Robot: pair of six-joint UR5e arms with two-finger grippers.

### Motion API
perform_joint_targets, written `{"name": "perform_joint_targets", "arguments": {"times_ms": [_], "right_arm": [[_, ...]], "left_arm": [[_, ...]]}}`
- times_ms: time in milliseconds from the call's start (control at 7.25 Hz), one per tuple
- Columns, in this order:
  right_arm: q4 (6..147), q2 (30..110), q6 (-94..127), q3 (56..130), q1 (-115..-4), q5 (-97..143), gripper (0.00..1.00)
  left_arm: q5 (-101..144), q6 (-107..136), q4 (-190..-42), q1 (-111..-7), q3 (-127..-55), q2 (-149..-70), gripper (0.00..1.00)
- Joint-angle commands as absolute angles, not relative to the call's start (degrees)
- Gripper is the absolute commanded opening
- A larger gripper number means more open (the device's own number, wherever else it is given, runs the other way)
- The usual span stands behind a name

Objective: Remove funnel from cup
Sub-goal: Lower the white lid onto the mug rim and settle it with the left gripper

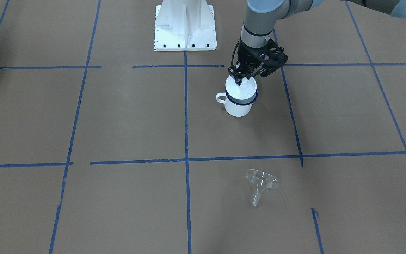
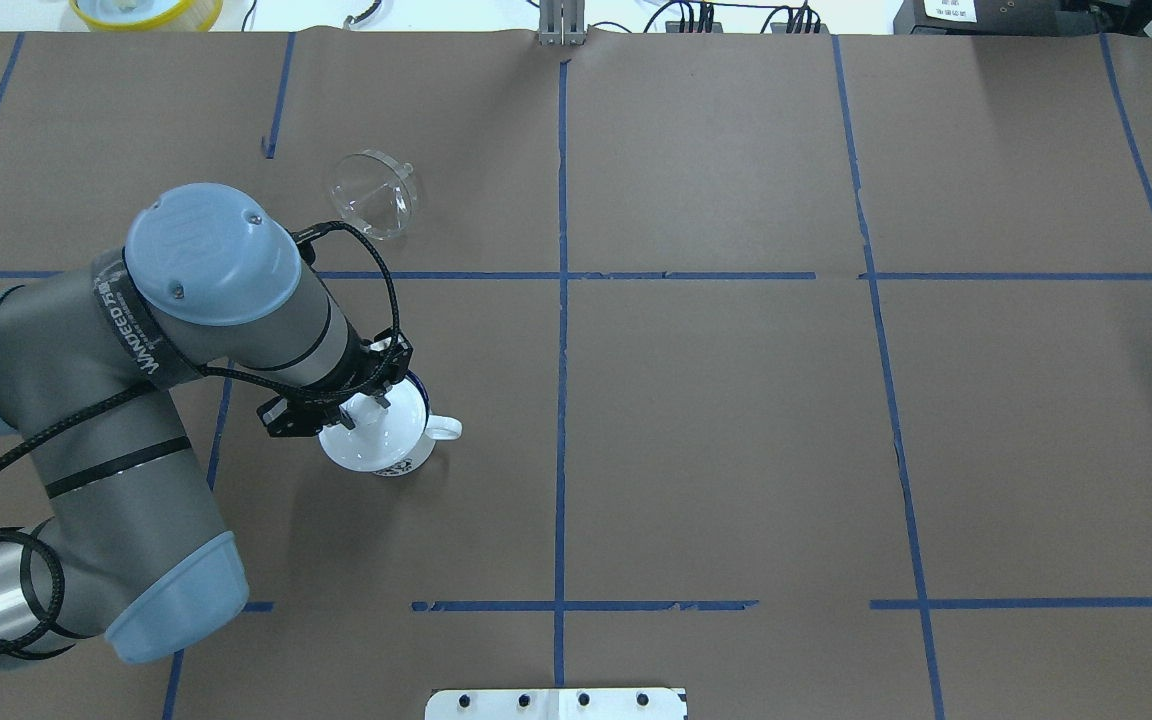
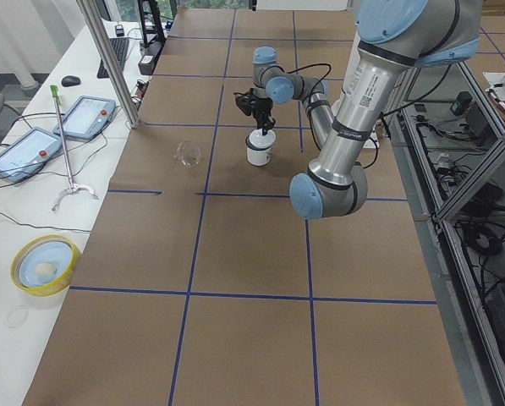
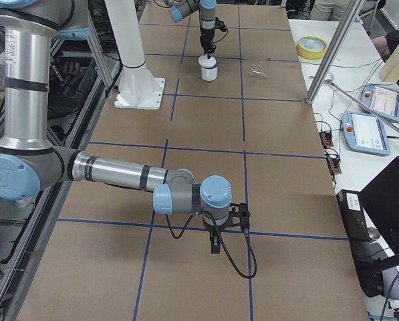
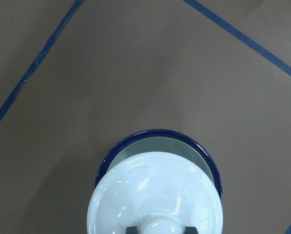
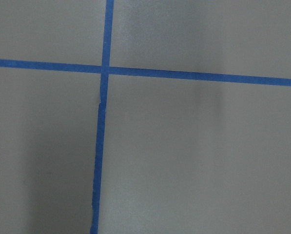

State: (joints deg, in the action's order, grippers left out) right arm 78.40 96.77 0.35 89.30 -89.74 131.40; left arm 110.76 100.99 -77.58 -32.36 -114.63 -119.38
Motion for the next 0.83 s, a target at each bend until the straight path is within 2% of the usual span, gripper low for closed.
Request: {"name": "perform_joint_targets", "arguments": {"times_ms": [0,690], "right_arm": [[78.40,96.77,0.35,89.30,-89.74,131.31,1.00],[78.40,96.77,0.35,89.30,-89.74,131.40,1.00]], "left_arm": [[110.66,100.90,-78.22,-32.34,-113.65,-119.44,0.00],[110.39,99.58,-78.22,-32.69,-114.17,-119.44,0.00]]}}
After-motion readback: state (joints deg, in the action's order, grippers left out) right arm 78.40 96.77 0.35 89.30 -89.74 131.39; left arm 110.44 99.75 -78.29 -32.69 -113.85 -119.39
